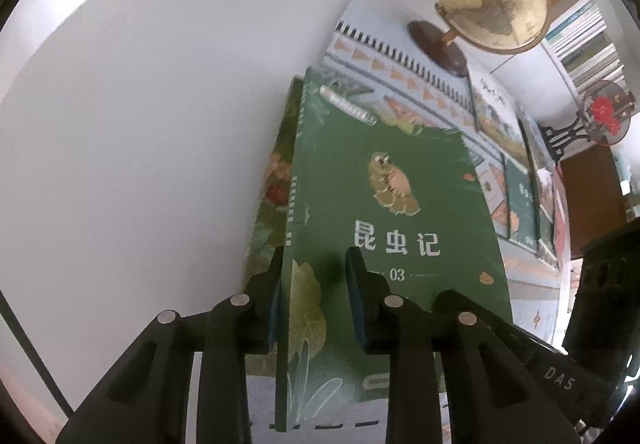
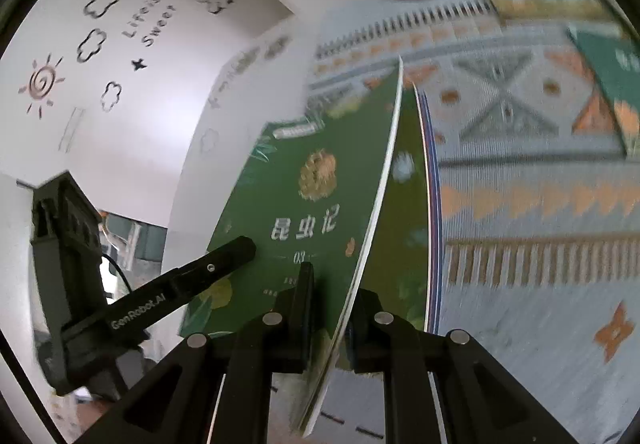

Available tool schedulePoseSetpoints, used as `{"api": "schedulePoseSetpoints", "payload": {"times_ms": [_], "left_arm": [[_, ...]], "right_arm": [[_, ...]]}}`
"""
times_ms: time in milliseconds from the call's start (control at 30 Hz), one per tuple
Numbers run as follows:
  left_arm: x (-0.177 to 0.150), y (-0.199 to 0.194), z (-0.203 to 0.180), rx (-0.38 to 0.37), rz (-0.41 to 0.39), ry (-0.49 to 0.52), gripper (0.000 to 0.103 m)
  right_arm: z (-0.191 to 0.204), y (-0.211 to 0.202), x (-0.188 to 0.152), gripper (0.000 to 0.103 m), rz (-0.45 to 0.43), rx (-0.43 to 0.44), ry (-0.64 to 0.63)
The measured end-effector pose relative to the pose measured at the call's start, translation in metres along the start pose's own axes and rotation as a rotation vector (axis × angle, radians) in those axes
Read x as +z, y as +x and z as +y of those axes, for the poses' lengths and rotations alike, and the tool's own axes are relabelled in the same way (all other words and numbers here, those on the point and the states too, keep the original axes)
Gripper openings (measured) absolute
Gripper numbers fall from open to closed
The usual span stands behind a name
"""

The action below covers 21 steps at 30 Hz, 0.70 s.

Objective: Organize books
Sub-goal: 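Carry the green book with both grippers over the stacked books, then lower the green book onto the stack and open both grippers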

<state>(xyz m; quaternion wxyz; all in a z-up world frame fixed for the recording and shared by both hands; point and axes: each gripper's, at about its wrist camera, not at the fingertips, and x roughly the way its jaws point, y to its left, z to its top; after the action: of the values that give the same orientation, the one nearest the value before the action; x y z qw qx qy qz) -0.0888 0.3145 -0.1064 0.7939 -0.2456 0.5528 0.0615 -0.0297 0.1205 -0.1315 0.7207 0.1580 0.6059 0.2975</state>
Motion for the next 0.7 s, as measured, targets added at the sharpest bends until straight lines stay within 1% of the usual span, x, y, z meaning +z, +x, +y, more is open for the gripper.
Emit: {"api": "schedulePoseSetpoints", "payload": {"times_ms": [100,200,300,400,533,667,700], "left_arm": [[-0.004,0.006,0.002,-0.003,0.015,-0.007,0.024],[-0.006,0.011,0.003,0.006,0.023,-0.011,0.027],[-0.008,0.011,0.004,0.021,0.026,-0.012,0.028],[-0.007,0.010,0.006,0.041,0.027,-0.016,0.028],[-0.002,0.009,0.013,0.026,0.030,-0.055,0.028],[0.001,0.009,0.009,0.063,0.022,-0.040,0.028],[0.001,0.009,0.009,0.070,0.023,-0.036,0.028]], "right_arm": [[-0.010,0.012,-0.005,0.012,0.041,0.009,0.060],[-0.016,0.018,-0.008,0.012,0.067,0.008,0.092],[-0.016,0.019,-0.006,0.012,0.056,-0.002,0.093],[-0.021,0.023,-0.002,0.012,0.075,-0.003,0.106],[-0.020,0.024,-0.002,0.012,0.086,-0.006,0.109],[-0.021,0.028,-0.002,0.013,0.099,0.006,0.114],[-0.021,0.029,-0.004,0.015,0.101,0.004,0.111]]}}
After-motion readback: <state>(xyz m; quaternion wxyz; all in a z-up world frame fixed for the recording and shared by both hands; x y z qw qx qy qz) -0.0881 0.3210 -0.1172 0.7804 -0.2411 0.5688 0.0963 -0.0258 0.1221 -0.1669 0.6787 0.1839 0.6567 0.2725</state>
